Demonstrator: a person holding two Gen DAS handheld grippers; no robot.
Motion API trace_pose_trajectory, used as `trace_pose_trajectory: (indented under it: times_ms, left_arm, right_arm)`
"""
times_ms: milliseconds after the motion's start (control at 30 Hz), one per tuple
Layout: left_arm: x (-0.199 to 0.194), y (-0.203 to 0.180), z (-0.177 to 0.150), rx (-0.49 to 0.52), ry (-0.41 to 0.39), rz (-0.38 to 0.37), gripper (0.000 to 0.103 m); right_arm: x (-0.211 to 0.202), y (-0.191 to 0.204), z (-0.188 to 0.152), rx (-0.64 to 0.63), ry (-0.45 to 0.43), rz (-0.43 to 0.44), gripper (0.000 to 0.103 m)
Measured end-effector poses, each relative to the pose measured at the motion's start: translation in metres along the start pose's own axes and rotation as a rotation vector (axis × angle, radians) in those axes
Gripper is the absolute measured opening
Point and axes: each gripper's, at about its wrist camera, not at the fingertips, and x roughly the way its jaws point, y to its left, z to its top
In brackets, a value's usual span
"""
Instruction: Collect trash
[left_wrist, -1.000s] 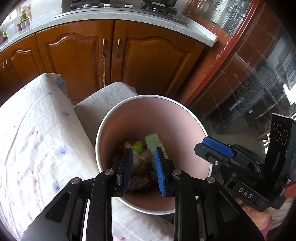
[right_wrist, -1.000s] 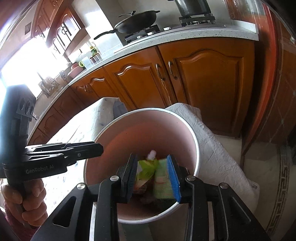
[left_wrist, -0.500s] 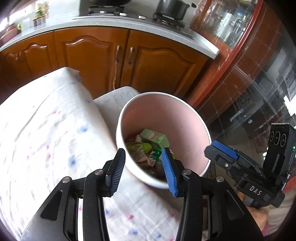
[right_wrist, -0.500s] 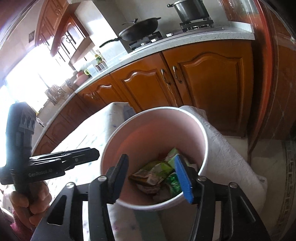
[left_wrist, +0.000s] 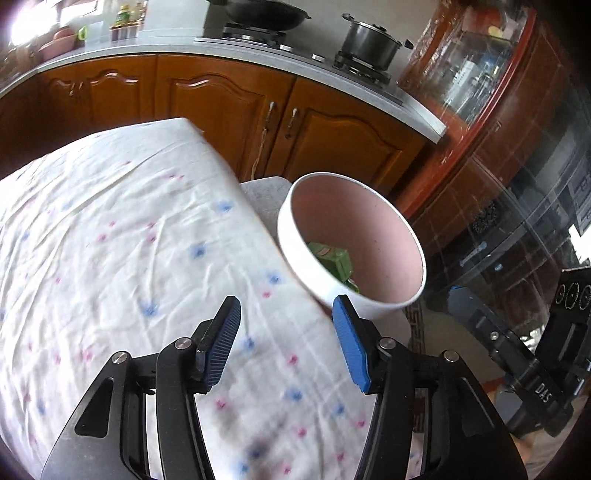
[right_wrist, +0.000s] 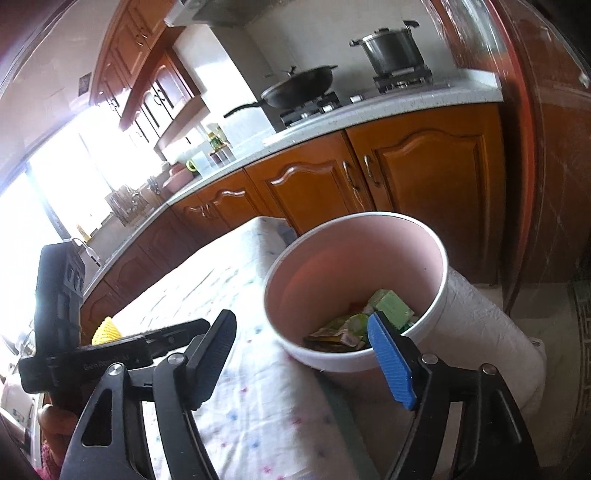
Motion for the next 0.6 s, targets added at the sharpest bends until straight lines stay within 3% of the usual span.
trace_pose_trajectory:
  times_ms: [600]
  left_arm:
    - [-0.055,0.03,-0.061,-0.048,-0.142,0.069,0.074]
  right_arm:
    - [-0.028,0.034,-0.049,0.026,-0.116,0.02,0.093]
